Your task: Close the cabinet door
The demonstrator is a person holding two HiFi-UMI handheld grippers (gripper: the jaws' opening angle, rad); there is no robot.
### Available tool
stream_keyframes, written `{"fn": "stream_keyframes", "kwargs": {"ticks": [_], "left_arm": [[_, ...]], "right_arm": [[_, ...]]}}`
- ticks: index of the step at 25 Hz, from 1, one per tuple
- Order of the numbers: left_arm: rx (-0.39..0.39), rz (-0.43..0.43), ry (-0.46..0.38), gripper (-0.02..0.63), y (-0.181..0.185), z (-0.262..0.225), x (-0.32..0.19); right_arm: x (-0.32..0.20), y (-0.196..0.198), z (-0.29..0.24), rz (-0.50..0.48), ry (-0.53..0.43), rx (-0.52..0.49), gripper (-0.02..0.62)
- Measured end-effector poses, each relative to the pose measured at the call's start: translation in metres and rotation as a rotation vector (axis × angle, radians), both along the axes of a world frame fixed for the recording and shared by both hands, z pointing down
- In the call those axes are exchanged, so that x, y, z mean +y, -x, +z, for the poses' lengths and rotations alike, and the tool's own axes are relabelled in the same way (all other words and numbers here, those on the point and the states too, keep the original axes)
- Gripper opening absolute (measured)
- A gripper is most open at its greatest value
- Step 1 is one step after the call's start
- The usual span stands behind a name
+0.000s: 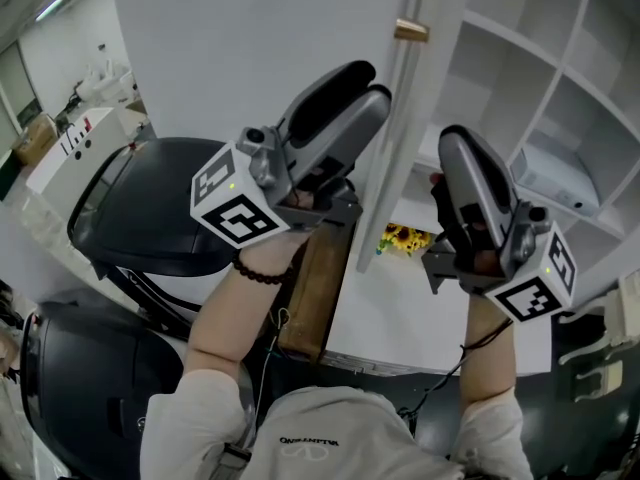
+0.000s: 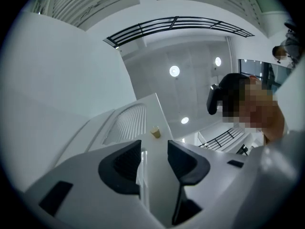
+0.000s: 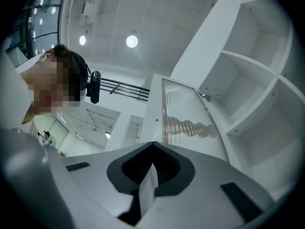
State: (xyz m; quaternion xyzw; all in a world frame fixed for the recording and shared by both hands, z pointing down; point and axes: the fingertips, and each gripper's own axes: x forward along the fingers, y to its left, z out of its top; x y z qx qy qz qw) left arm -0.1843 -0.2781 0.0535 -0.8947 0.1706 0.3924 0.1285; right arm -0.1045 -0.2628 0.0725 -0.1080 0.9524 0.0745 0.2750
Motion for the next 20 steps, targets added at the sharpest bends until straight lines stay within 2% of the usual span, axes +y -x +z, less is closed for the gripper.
{"fn": "stream_keyframes", "kwargs": {"ticks": [7, 15, 20], "left_arm": [[-0.011, 0.081, -0.031, 0.175, -0.011, -0.026, 0.005], [-0.011, 0.134, -0.030, 0.175, -0.012, -0.037, 0.003], [-0.001, 0.206, -0.020, 0.163, -0.016, -0.043, 0.004]], "right_arm": [[0.005, 0.004, -0.009, -0.013, -0.014, -0.008, 0.011], [0.009, 0.003, -0.015, -0.001, -0.029, -0.022, 0.011], [0.011, 0.004, -0.017, -0.005, -0.035, -0.024, 0.011]]}}
